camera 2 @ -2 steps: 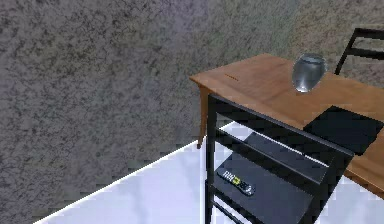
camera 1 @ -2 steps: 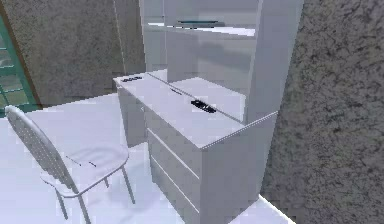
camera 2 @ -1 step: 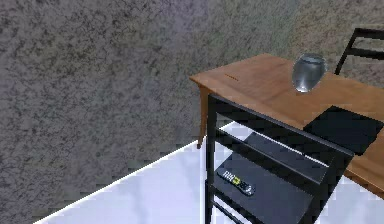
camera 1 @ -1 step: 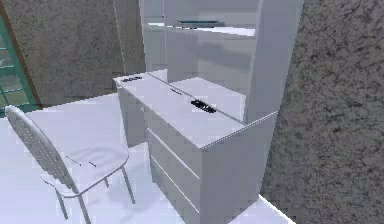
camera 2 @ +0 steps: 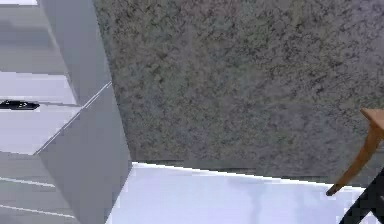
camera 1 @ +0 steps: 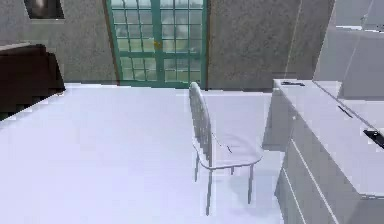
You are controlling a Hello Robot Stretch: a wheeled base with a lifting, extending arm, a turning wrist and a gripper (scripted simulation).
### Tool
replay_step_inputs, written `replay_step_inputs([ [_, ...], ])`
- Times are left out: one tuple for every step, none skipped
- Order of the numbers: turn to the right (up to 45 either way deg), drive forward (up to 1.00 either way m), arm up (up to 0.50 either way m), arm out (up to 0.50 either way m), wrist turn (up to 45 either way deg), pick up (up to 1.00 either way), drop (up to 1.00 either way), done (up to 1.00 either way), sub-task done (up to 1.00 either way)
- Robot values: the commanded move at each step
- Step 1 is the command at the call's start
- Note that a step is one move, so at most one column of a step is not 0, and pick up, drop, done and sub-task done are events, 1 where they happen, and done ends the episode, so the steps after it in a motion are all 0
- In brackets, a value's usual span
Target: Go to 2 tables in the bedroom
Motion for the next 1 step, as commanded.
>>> replay_step_inputs([
  [-45.0, 0.00, 0.00, 0.00, 0.0, 0.00, 0.00, 0.00, 0.00],
])
